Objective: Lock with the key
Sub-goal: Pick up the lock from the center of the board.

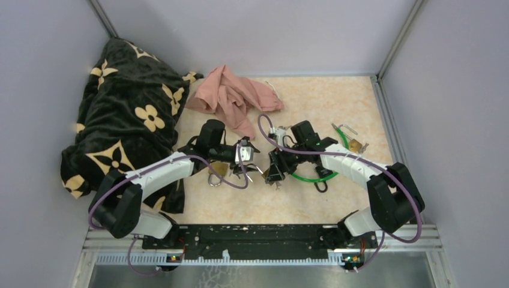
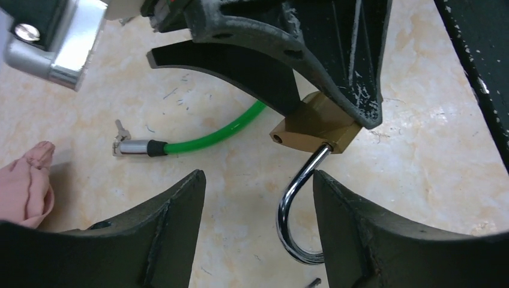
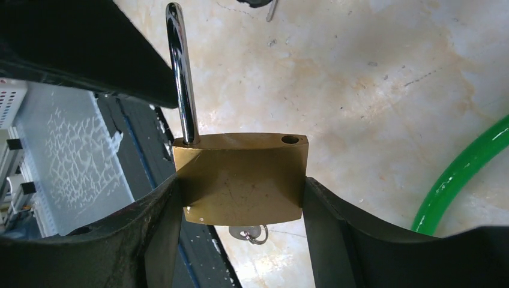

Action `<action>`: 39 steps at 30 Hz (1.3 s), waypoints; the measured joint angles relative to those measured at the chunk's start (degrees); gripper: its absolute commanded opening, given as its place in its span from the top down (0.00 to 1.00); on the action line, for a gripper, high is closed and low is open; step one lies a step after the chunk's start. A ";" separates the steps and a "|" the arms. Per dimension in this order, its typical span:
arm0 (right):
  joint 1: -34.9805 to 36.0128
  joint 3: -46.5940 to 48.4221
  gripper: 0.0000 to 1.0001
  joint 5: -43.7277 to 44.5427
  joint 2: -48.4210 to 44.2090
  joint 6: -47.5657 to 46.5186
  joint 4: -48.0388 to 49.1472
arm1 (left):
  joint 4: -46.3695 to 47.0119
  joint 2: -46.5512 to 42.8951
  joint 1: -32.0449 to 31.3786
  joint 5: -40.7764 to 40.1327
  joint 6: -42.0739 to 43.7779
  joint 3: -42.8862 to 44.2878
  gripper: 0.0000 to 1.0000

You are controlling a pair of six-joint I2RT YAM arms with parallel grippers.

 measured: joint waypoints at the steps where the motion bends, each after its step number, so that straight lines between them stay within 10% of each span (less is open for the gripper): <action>1: 0.50 0.02 1.00 -0.72 0.00 0.02 0.28 | -0.48 0.00 -0.02 -0.24 0.61 -0.15 0.37; 6: 1.64 0.02 1.00 -1.38 0.00 0.02 0.79 | -4.48 -0.31 -0.17 -1.68 4.37 -1.44 0.48; 12: 3.67 0.26 1.00 -1.92 0.00 0.07 1.53 | -7.45 -1.53 -0.26 -1.75 7.37 -2.49 1.00; 14: 3.78 0.28 0.96 -1.84 0.00 -0.37 1.68 | -7.87 -2.36 -0.26 -1.33 7.67 -3.21 1.00; 18: 3.85 0.52 0.15 -2.21 0.00 -1.68 1.66 | -6.88 -3.96 -0.26 -1.84 4.31 -4.63 1.00; 20: 3.85 0.61 0.02 -2.45 0.00 -1.84 1.97 | -6.10 -5.11 -0.26 -2.86 0.81 -5.40 1.00; 29: 4.07 -3.78 0.03 -4.09 -8.50 -2.29 13.51 | -3.82 -15.10 0.33 -5.99 -20.04 -8.50 1.00; 39: 4.09 -24.13 0.11 -4.55 -17.66 7.02 49.18 | 7.93 -24.98 5.73 -1.66 -44.83 -15.80 1.00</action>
